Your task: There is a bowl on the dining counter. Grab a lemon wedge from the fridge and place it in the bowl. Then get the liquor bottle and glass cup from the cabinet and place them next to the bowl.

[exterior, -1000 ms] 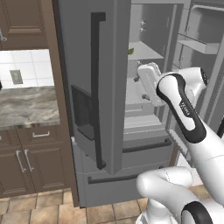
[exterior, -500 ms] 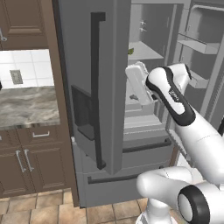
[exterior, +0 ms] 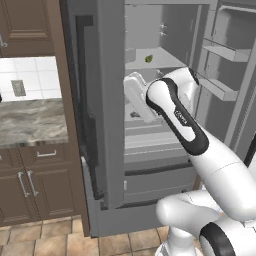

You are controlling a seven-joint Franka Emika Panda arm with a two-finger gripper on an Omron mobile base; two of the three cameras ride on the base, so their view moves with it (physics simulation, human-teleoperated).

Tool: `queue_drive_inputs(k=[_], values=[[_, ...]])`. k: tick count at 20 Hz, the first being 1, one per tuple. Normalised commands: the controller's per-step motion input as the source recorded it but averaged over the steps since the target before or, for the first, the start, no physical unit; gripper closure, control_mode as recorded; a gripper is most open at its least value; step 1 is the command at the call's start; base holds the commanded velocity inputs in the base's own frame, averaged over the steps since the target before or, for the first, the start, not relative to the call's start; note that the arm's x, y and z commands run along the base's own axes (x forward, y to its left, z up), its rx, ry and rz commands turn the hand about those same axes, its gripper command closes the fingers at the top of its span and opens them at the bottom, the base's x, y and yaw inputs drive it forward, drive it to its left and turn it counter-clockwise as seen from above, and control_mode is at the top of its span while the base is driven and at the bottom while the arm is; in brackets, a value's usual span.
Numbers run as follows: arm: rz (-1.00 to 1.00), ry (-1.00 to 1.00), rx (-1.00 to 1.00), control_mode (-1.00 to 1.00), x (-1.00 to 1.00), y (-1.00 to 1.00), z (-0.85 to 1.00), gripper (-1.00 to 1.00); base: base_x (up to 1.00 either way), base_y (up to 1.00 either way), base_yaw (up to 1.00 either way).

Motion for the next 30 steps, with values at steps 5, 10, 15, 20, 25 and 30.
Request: queue_drive_inputs(k=[5, 10, 15, 20, 25, 30], values=[[0.07, 0.05, -0.09, -1.0, -0.04, 0.88, 0.0, -1.0, 0.0, 0.0, 0.0], [0.07, 0.13, -0.05, -1.0, 0.26, 0.7, -0.01, -1.0, 0.0, 0.0, 0.0], [0.04, 0.21, -0.04, -1.0, 0.25, 0.4, -0.13, -1.0, 0.0, 0.0, 0.0], [-0.01, -0.1, -0.16, -1.0, -0.34, -0.08, -0.11, -1.0, 0.0, 0.0, 0.0], [-0.12, -0.33, -0.24, -1.0, -0.99, -0.48, 0.0, -1.0, 0.0, 0.0, 0.0], [-0.11, -0.2, -0.21, -1.0, -1.0, -0.79, 0.0, -1.0, 0.0, 0.0, 0.0]])
